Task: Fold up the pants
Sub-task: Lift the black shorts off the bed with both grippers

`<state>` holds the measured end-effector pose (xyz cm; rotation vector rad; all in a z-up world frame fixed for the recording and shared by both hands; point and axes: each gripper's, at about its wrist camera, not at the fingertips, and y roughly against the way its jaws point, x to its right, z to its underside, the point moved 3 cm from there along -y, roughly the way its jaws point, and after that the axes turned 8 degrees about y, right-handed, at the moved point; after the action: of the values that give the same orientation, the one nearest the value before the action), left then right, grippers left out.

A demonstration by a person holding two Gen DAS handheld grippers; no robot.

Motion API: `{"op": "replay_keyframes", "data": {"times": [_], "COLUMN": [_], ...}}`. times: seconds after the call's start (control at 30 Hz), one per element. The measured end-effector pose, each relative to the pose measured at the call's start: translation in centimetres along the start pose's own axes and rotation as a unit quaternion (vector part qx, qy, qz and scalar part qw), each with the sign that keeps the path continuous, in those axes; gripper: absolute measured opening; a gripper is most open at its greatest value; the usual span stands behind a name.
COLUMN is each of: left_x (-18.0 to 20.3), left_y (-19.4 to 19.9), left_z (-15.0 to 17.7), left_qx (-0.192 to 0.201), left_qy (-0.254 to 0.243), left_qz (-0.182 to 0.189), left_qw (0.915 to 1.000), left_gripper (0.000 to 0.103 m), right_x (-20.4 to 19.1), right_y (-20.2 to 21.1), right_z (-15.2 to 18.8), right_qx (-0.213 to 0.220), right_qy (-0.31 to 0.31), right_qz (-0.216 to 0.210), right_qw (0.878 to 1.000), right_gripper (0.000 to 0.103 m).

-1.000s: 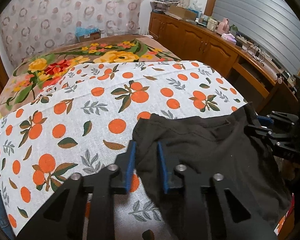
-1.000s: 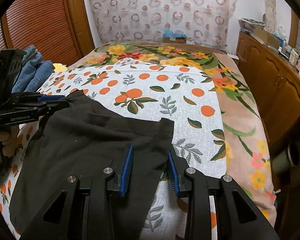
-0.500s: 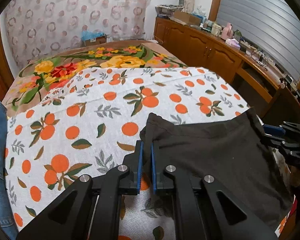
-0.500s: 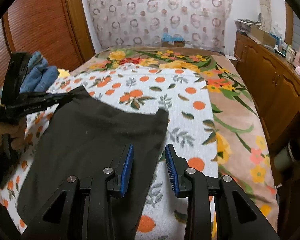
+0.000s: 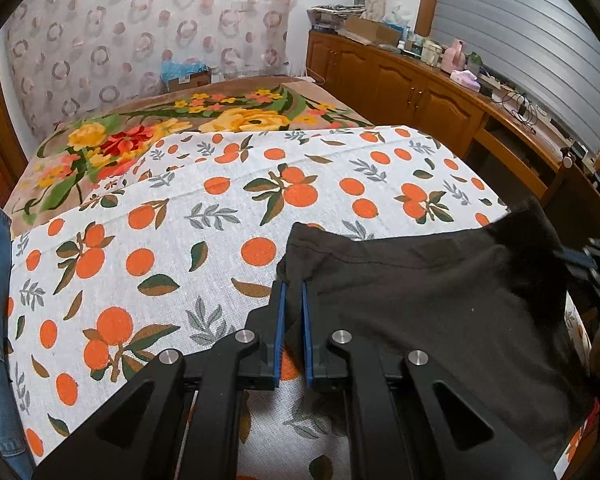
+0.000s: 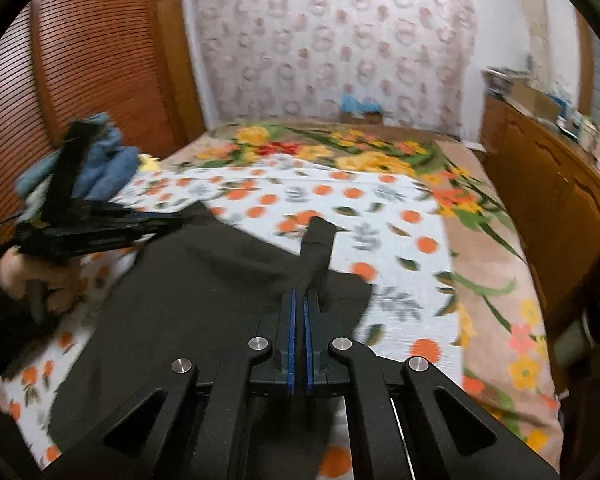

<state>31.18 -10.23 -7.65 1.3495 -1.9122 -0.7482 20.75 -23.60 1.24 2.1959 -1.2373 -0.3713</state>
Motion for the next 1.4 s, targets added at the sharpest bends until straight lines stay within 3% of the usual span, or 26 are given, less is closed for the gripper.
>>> {"op": "replay_keyframes", "data": {"times": [0.1,0.3,0.47,0.57,0.67,0.93,1.07,1.13,1.23,1.4], "left_x": [0.0,0.0,0.0,-0.3,-0.5,-0.6,-0.3,-0.1,0.2,0.5], "left_y": [0.0,0.0,-0.2,-0.3,-0.4,-0.6,-0.8,-0.9,-0.7,1.9], "left_z": [0.0,0.0,0.0,-0.2,-0.4,-0.7,-0.8,-0.8,-0.7,-0.6], "left_qx": [0.0,-0.001,-0.003,-0.005,-0.008,-0.013,-0.008,-0.008,-0.014,0.014], "left_qy": [0.0,0.001,0.007,0.016,0.022,0.034,0.016,0.008,0.003,0.009], "left_qz": [0.0,0.0,0.005,0.001,0.011,0.022,0.01,0.005,0.02,0.008], "left_qw": [1.0,1.0,1.0,0.9999,0.9997,0.9991,0.9998,0.9999,0.9997,0.9998], "left_gripper": [0.009,0.009,0.01,0.019,0.03,0.036,0.036,0.032,0.008,0.006], "right_x": [-1.3,1.0,2.7,3.2,3.4,3.6,3.2,3.1,3.2,2.6], "right_y": [-0.1,-1.2,-3.0,-4.6,-5.1,-5.4,-5.5,-5.4,-5.4,-3.9], "right_z": [0.5,0.4,-0.3,-0.4,-0.6,-0.6,-0.5,-0.5,-0.3,-0.5], "right_qx": [-0.017,-0.047,-0.067,-0.091,-0.087,-0.08,-0.078,-0.077,-0.076,-0.052], "right_qy": [0.019,-0.009,-0.026,-0.031,-0.033,-0.028,-0.021,-0.019,-0.025,-0.028], "right_qz": [-0.005,0.048,0.065,0.069,0.06,0.043,0.025,0.016,0.001,-0.012], "right_qw": [1.0,0.998,0.995,0.993,0.994,0.996,0.996,0.997,0.997,0.998], "right_gripper": [0.003,0.003,0.021,0.029,0.033,0.033,0.014,0.011,0.01,0.009]}}
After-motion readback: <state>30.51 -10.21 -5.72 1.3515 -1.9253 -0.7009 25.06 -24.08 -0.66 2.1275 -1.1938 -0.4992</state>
